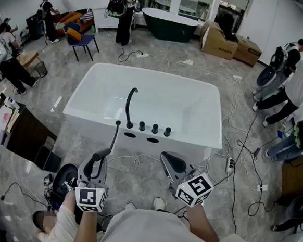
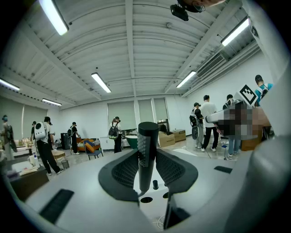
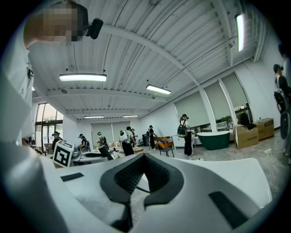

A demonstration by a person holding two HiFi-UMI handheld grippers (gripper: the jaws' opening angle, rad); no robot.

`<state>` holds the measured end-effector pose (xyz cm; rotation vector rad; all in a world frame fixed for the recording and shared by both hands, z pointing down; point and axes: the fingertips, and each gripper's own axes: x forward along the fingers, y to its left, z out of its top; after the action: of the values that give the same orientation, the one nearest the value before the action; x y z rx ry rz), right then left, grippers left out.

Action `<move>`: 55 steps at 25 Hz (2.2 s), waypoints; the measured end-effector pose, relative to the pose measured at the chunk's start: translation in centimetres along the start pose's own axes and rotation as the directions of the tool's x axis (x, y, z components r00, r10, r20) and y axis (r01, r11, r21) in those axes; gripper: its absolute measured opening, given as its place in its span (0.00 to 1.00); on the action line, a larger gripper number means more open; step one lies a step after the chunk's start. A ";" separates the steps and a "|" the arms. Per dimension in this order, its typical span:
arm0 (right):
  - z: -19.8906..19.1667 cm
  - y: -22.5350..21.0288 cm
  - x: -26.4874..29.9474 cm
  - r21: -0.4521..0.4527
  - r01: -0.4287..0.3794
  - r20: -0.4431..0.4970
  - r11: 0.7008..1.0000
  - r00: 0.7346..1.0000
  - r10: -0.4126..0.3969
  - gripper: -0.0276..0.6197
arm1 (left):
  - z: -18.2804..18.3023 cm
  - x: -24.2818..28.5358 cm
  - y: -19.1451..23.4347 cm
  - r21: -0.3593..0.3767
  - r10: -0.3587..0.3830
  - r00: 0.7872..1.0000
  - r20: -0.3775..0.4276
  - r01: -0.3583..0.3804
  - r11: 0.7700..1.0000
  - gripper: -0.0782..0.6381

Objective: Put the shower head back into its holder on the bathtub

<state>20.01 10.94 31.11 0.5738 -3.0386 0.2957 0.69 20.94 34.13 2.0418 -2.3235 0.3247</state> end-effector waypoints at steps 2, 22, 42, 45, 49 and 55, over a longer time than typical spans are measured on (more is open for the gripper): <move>0.2 -0.2 0.4 -0.005 0.000 -0.002 1.000 1.000 0.000 0.07 | 0.5 0.4 0.2 -0.002 0.001 1.000 0.005 -0.001 1.000 0.28; 0.7 0.6 1.8 -0.012 -0.029 0.021 1.000 0.999 0.030 0.07 | 1.7 1.5 1.6 0.004 -0.014 0.999 0.038 0.014 1.000 0.28; -1.5 7.3 4.3 0.006 0.027 -0.010 1.000 1.000 -0.027 0.07 | -0.3 -1.3 4.7 -0.004 -0.114 0.992 0.060 0.114 0.993 0.28; -1.8 8.5 4.4 -0.002 0.029 -0.018 1.000 0.999 -0.029 0.07 | -0.6 -1.7 5.0 0.012 -0.131 0.990 0.058 0.131 0.991 0.28; -2.1 9.9 4.7 -0.007 0.030 -0.025 1.000 0.999 -0.031 0.07 | -1.4 -2.2 5.6 0.002 -0.139 0.989 0.049 0.139 0.990 0.28; -2.8 10.5 4.8 0.005 0.031 -0.038 1.000 0.999 -0.031 0.07 | -2.0 -2.7 5.7 -0.004 -0.149 0.988 0.047 0.149 0.989 0.28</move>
<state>11.71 19.36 32.30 0.6079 -2.9903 0.3099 -4.80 24.57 34.93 2.2262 -2.1757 0.2647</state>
